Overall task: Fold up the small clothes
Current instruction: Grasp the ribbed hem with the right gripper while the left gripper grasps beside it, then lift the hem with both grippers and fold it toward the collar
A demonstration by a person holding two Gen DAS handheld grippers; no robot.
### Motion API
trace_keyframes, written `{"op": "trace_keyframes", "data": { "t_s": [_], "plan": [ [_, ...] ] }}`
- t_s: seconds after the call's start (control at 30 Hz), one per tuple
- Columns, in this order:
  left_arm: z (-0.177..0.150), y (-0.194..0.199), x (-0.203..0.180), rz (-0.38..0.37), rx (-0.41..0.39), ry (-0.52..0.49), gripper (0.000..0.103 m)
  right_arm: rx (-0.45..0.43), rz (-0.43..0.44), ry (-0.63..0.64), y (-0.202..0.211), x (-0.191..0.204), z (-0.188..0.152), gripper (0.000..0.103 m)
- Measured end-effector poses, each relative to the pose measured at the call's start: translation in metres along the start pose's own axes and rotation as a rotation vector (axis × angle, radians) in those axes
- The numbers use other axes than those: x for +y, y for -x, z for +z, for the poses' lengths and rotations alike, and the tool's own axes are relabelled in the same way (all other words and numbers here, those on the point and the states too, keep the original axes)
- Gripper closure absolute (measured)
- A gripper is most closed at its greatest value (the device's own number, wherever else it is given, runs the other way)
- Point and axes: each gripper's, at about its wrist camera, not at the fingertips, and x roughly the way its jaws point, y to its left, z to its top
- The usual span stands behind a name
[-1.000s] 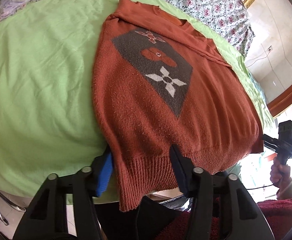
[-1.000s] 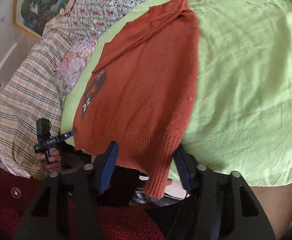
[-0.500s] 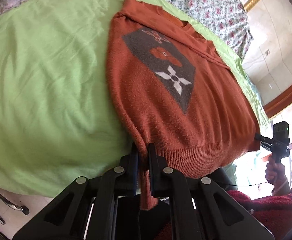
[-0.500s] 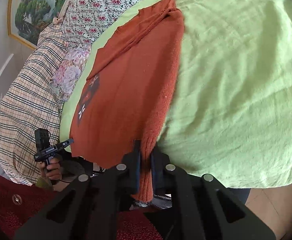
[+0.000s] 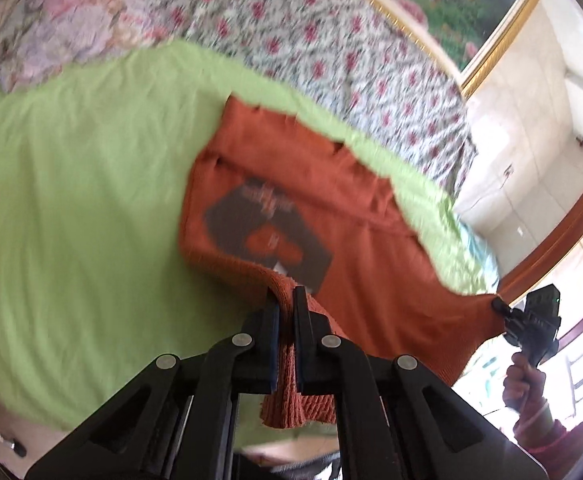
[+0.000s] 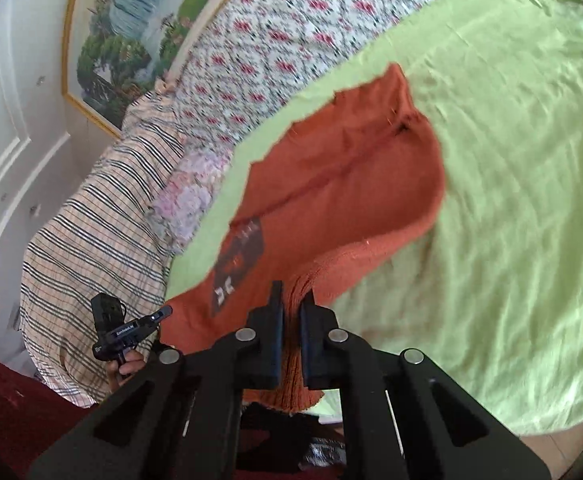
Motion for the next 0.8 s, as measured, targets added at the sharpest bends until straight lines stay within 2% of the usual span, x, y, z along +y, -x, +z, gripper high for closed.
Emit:
{"op": "trace_keyframes", "data": {
  "t_s": [0.17, 0.37, 0.63, 0.8],
  "plan": [
    [0.052, -0.025, -0.012, 0.004, -0.089, -0.026, 0.100, -0.075, 0.010, 0.032, -0.013, 0.000, 0.042, 0.096],
    [0.123, -0.073, -0.008, 0.033, -0.169, -0.005, 0.100, -0.139, -0.039, 0.059, -0.046, -0.017, 0.115, 0.096],
    [0.205, -0.152, 0.008, 0.107, -0.184, -0.008, 0.101, -0.117, -0.144, 0.095, -0.119, -0.051, 0.213, 0.096],
    [0.229, -0.207, 0.027, 0.176, -0.130, -0.008, 0.100, -0.077, -0.224, 0.081, -0.164, -0.082, 0.246, 0.096]
  ]
}}
